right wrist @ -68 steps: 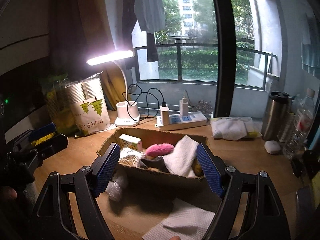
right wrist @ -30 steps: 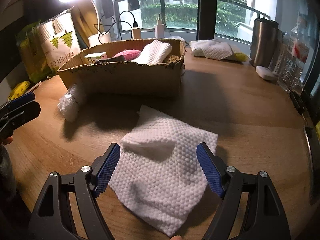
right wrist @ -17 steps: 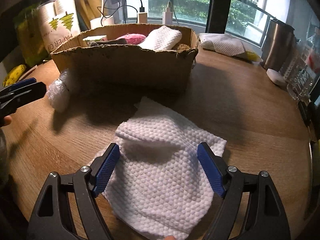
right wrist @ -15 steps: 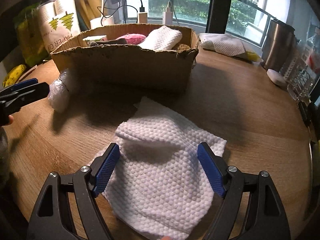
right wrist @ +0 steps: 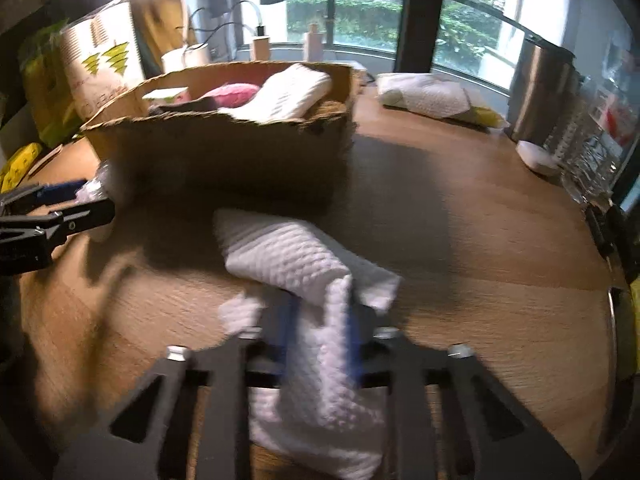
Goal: Organize soft objects
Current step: 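Grasp the bubble-wrap bundle with the left tool while the right tool grasps the white waffle cloth, then carry the bubble wrap into the box with the left tool while the right tool drops the cloth in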
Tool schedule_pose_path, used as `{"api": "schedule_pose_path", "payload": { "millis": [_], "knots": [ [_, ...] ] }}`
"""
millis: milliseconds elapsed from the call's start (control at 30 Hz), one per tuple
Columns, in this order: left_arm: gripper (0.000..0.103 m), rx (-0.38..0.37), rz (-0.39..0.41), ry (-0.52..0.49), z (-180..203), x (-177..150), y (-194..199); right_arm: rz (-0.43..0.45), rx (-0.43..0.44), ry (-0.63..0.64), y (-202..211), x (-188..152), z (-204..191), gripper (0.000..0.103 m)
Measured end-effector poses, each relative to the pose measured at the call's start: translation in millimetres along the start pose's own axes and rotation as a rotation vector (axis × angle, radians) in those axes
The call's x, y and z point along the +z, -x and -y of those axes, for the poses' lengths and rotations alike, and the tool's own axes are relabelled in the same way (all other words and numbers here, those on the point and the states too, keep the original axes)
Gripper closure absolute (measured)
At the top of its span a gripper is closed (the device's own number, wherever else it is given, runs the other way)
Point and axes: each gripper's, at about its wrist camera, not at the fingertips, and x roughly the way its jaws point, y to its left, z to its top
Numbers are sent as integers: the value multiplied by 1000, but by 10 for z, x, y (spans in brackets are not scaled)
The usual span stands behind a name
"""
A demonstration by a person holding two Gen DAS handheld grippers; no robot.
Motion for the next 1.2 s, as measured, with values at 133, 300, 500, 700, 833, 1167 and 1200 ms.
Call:
{"api": "schedule_pose_path", "payload": {
  "millis": [133,300,500,700,833,1167,1200],
  "knots": [
    [62,-10,0,-12,19,-4,-8,17,22,-27,57,-10,60,91],
    [67,-35,17,-22,40,-8,61,63,40,-29,203,35,54,91],
    [68,-51,44,-26,55,-26,203,122,54,-15,411,147,-3,91],
    [68,-62,86,-25,38,-13,426,161,67,-1,550,215,-81,91],
    [68,-62,116,-21,8,26,558,178,72,6,609,266,-121,91],
    [68,-52,182,-15,-86,165,828,231,74,28,804,435,-189,91],
    [68,-50,189,-16,-92,181,846,235,73,29,818,448,-195,91]
  ]
}}
